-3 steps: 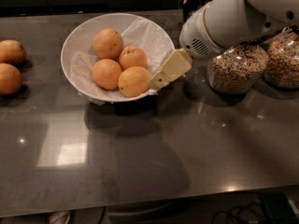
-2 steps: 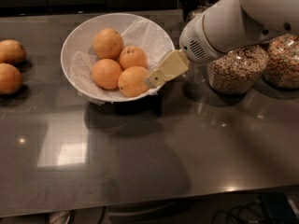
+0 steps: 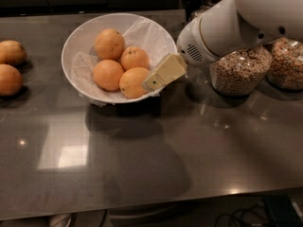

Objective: Pick orange from white bowl

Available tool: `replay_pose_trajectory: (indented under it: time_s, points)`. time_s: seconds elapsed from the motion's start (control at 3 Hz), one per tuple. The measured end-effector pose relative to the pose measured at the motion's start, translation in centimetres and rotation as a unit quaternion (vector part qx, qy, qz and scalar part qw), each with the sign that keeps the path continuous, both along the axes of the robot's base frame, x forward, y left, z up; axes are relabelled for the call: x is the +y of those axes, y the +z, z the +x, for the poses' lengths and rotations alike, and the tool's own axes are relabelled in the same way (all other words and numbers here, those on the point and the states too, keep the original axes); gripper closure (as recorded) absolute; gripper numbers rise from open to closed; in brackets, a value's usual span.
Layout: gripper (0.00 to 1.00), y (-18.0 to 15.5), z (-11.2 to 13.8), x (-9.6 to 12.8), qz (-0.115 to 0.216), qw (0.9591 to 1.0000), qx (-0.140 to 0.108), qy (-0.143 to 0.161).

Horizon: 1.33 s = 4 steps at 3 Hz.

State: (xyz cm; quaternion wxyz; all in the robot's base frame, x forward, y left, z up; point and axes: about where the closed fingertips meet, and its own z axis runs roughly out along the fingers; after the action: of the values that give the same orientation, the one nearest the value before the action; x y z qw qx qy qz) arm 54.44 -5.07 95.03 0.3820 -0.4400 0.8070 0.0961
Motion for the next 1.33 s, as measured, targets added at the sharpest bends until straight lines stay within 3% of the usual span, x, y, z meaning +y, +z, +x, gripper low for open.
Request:
replay_pose_trajectory:
  time_s: [0.33,1.0,1.33]
  points:
    - [0.0,-2.0,1.7,2.4,-0.004,0.9996,-0.001,0.028]
    - [0.0,-2.1,2.5,3.8,0.011,0.9988,0.0,0.047]
    - [0.0,-2.3,3.8,6.5,0.019,0.9971,0.001,0.074]
